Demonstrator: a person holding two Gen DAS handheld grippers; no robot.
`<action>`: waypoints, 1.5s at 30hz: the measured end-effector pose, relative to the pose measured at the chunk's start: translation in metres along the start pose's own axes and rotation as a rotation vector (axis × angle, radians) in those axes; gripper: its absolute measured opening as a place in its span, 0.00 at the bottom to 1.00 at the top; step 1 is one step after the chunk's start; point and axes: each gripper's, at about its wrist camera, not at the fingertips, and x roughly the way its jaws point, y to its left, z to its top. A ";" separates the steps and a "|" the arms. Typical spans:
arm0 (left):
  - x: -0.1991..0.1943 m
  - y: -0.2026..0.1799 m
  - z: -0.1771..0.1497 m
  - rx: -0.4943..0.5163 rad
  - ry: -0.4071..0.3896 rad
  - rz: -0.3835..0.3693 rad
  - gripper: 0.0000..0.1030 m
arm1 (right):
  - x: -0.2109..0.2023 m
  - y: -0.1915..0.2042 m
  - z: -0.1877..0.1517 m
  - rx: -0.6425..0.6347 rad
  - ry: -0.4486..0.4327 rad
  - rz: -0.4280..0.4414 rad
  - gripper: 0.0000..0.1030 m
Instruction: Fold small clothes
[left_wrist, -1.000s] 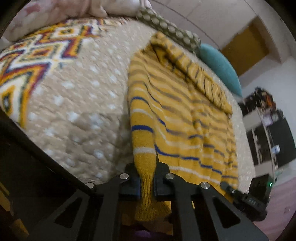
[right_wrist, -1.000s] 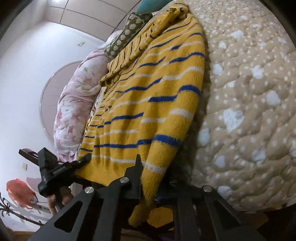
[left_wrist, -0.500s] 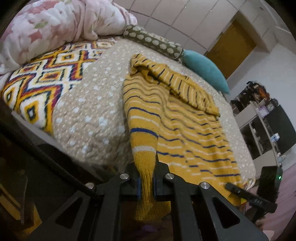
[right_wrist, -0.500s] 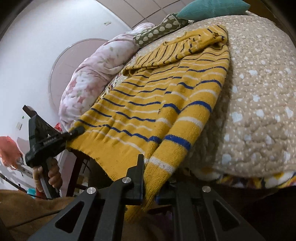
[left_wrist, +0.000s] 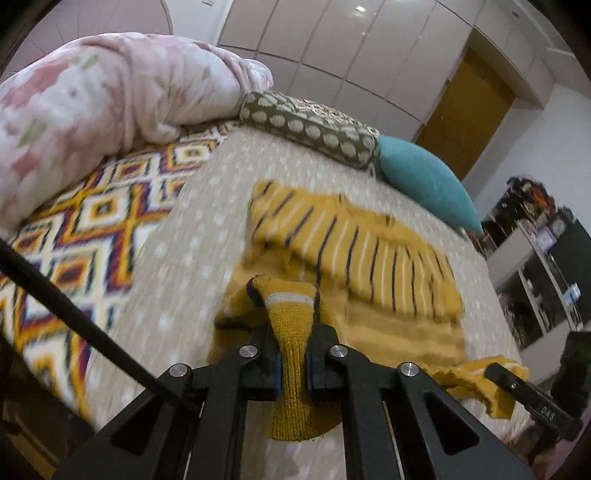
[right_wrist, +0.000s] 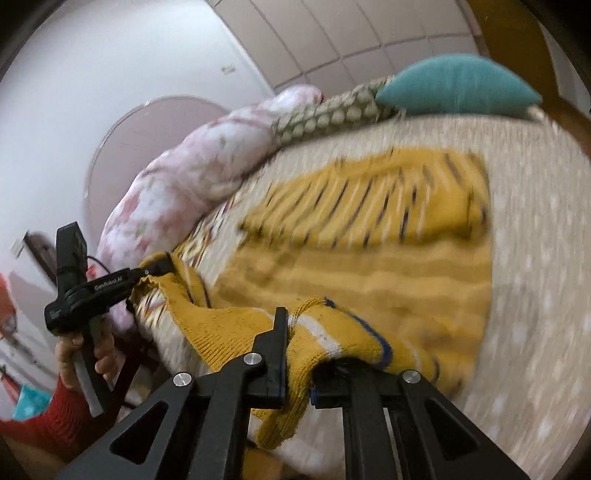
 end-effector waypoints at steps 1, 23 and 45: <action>0.014 -0.003 0.017 -0.012 0.004 -0.001 0.07 | 0.005 -0.002 0.015 -0.001 -0.017 -0.016 0.09; 0.192 0.002 0.126 -0.128 0.166 0.022 0.19 | 0.139 -0.137 0.146 0.354 0.045 -0.110 0.26; 0.138 0.026 0.165 -0.187 0.017 -0.015 0.65 | 0.092 -0.165 0.170 0.387 -0.056 -0.190 0.76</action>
